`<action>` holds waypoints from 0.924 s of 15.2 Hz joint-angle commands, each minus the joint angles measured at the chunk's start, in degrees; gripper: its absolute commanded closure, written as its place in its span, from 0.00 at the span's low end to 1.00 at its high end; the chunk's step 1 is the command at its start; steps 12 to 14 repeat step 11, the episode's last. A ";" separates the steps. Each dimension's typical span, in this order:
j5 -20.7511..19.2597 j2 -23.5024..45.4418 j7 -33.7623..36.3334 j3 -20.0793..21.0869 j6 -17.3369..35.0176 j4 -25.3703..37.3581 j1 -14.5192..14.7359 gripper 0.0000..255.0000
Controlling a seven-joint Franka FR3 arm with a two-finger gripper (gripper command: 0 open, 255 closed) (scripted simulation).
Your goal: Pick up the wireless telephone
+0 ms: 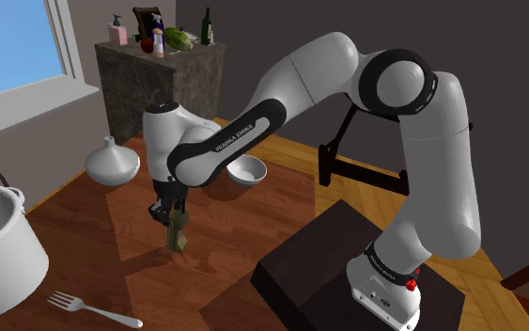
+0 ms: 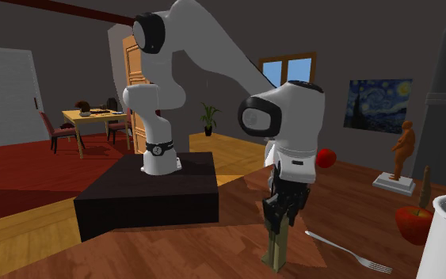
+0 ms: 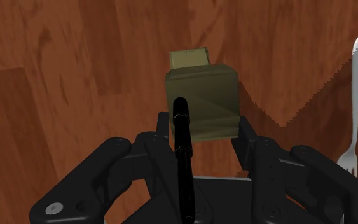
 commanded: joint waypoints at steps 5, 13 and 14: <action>1.33 -3.23 -0.70 1.08 -3.05 -0.08 -0.77 1.00; 2.25 -5.33 -1.20 1.75 -5.23 0.10 -1.25 1.00; 2.25 -5.33 -1.20 1.75 -5.23 0.10 -1.25 1.00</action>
